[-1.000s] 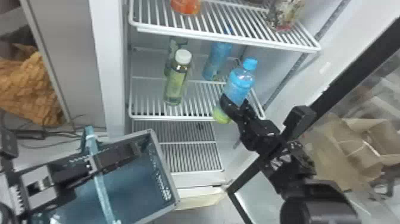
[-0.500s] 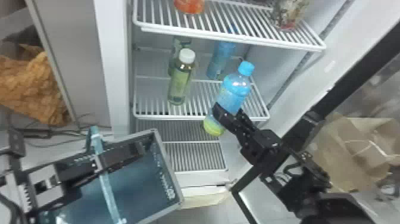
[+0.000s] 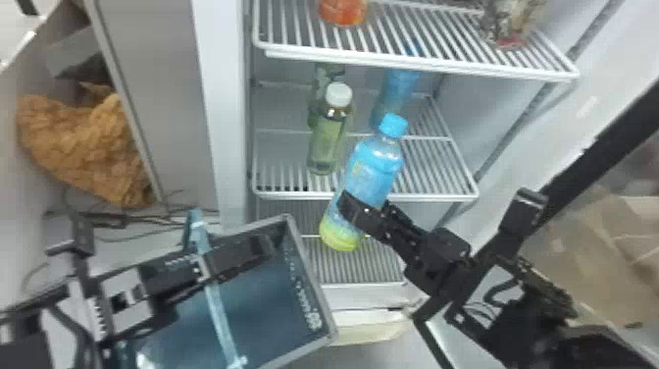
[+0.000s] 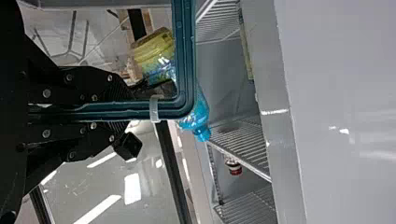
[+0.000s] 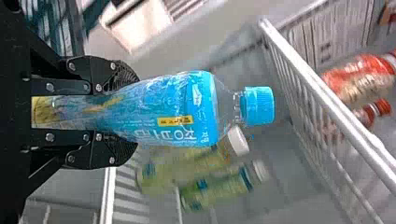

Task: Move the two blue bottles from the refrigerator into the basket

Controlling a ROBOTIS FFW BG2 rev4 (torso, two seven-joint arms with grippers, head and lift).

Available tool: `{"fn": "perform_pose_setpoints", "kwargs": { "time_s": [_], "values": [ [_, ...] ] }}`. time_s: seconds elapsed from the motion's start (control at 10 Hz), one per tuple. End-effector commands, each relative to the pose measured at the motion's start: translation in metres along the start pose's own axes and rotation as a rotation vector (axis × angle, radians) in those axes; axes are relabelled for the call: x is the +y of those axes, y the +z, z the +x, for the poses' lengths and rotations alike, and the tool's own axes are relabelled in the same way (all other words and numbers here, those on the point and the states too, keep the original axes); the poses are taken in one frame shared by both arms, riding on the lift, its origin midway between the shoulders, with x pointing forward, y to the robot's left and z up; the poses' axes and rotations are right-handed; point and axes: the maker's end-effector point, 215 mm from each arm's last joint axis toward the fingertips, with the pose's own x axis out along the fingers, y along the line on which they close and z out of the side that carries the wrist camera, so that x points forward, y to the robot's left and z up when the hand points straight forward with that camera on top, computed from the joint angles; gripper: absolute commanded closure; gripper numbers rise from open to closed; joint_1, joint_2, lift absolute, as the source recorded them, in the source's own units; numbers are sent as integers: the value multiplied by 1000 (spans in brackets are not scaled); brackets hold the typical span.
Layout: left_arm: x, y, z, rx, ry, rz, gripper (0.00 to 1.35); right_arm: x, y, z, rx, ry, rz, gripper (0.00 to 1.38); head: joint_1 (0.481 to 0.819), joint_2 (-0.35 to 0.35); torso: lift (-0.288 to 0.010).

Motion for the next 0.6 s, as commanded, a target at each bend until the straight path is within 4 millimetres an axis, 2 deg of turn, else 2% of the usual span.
{"fn": "perform_pose_setpoints", "kwargs": {
  "time_s": [0.0, 0.1, 0.2, 0.3, 0.5],
  "values": [
    [1, -1, 0, 1, 1, -5, 1188, 31, -11, 4, 38, 81, 58, 1279, 695, -165, -216],
    [2, 0, 1, 1, 2, -5, 1188, 54, -14, 3, 56, 137, 90, 1279, 695, -137, -216],
    [2, 0, 1, 1, 0, -5, 1188, 66, -19, -1, 93, 151, 87, 1279, 695, -105, -216],
    [1, 1, 1, 1, -1, -3, 1188, 70, -28, -3, 129, 163, 103, 1279, 695, -95, -216],
    [0, 2, 2, 3, -2, 1, 1188, 79, -70, -5, 247, 203, 173, 1279, 695, -69, -216]
  ]
}}
